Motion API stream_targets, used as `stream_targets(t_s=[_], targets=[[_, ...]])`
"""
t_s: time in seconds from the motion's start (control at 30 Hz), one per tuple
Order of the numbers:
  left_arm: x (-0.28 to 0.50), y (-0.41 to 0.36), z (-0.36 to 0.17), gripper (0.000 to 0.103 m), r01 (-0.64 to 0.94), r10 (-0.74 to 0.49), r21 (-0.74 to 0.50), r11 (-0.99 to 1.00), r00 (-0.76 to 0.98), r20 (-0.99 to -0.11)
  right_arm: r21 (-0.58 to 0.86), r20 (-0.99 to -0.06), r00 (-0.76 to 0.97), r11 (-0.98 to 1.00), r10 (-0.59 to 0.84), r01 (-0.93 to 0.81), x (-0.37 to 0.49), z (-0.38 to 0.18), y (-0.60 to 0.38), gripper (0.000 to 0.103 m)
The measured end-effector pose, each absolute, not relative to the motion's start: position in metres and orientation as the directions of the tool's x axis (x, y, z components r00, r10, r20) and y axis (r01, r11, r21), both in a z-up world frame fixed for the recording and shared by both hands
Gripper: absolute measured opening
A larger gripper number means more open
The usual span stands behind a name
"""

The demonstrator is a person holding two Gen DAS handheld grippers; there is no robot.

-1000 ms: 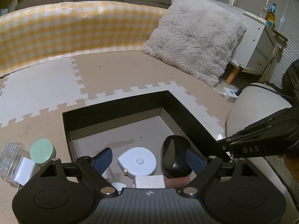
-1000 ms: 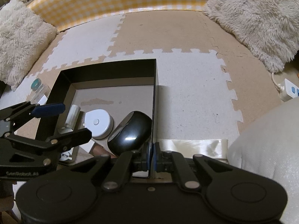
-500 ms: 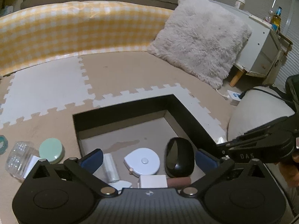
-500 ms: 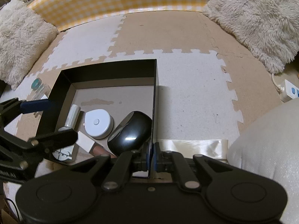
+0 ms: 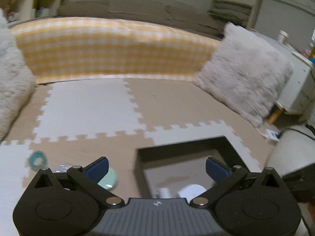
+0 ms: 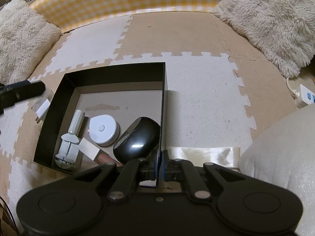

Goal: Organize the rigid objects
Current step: 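Move the left gripper to the clear plastic case and grasp it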

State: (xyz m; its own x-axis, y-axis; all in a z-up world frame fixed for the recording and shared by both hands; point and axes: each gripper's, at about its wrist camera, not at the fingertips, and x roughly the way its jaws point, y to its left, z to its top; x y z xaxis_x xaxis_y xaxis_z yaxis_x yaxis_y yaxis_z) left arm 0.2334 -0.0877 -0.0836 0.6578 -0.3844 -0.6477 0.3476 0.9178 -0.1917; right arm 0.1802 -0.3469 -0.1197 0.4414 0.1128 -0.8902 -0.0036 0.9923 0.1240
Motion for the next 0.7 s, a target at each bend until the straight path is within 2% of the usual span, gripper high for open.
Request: stream_targets(t_s=[0.3,0.47,0.7], targets=[[0.252,-0.03,-0.092,0.103,0.169,-0.296,-0.252,0.953,0.706,-0.644,0.123,-0.89,0.441,0.992,0.112,-0.004,0.18,-0.12,-0.347,0.005],[0.258,-0.004,-0.114,0.103,0.028,-0.263,-0.339,0.94,0.691,-0.673,0.124,-0.89,0.441,0.992,0.113,-0.003,0.18,-0.12,-0.347,0.005],[0.261,0.016,-0.144,0.103,-0.092,-0.256,-0.4,0.912,0.633,-0.73,0.12,-0.892,0.439,0.993,0.111,-0.007,0.181,-0.12,-0.346,0.005]])
